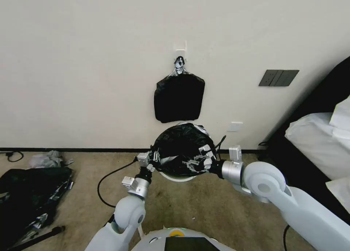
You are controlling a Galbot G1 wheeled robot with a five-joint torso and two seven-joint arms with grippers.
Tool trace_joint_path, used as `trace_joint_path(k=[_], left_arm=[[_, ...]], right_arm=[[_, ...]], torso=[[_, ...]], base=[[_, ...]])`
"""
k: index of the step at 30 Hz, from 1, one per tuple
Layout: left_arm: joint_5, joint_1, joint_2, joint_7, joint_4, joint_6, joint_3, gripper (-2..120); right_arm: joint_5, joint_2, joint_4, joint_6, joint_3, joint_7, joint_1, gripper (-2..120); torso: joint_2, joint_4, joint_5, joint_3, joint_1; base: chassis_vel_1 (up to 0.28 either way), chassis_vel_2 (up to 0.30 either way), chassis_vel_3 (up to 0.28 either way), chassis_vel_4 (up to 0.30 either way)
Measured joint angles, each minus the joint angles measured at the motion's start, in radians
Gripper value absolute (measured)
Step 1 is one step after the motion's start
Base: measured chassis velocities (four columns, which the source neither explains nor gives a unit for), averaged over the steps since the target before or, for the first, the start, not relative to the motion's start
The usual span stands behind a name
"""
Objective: Place a trash bag onto the trash bin.
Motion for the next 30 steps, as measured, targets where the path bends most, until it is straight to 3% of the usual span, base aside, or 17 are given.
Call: trace_joint_path(k=[7, 19, 27, 30], left_arm=[[-0.037, -0.009, -0.015, -0.009, 0.034, 0.011, -0.002, 5], [-0.178, -0.031, -0.018, -0.043, 0.047, 0.039, -0.018, 5], [-0.234, -0.047, -0.017, -0.064, 0.043, 0.056, -0.02, 5], [-0.256, -0.056, -0.018, -0.076, 0.039, 0.065, -0.019, 5]], right_arm=[[-0.107, -0.026, 0.04, 0.058, -0.001, -0.14, -0.04, 0], [-0.449, -0.084, 0.029, 0.121, -0.057, -0.468, -0.087, 0], [-0.622, -0.105, -0.016, 0.167, -0.069, -0.578, -0.102, 0], [-0.719, -0.105, -0.044, 0.247, -0.099, -0.611, -0.103, 0]], torso=[[0.0, 0.0, -0.0002, 0.0, 0.0], [0.0, 0.0, 0.0, 0.0, 0.0], [0.0, 0.0, 0.0, 0.0, 0.0], [0.0, 0.0001, 0.0001, 0.0, 0.0]], base=[[0.0, 0.0, 0.0, 0.0], [0.0, 0.0, 0.0, 0.0], [0.0, 0.0, 0.0, 0.0], [0.0, 0.0, 0.0, 0.0]])
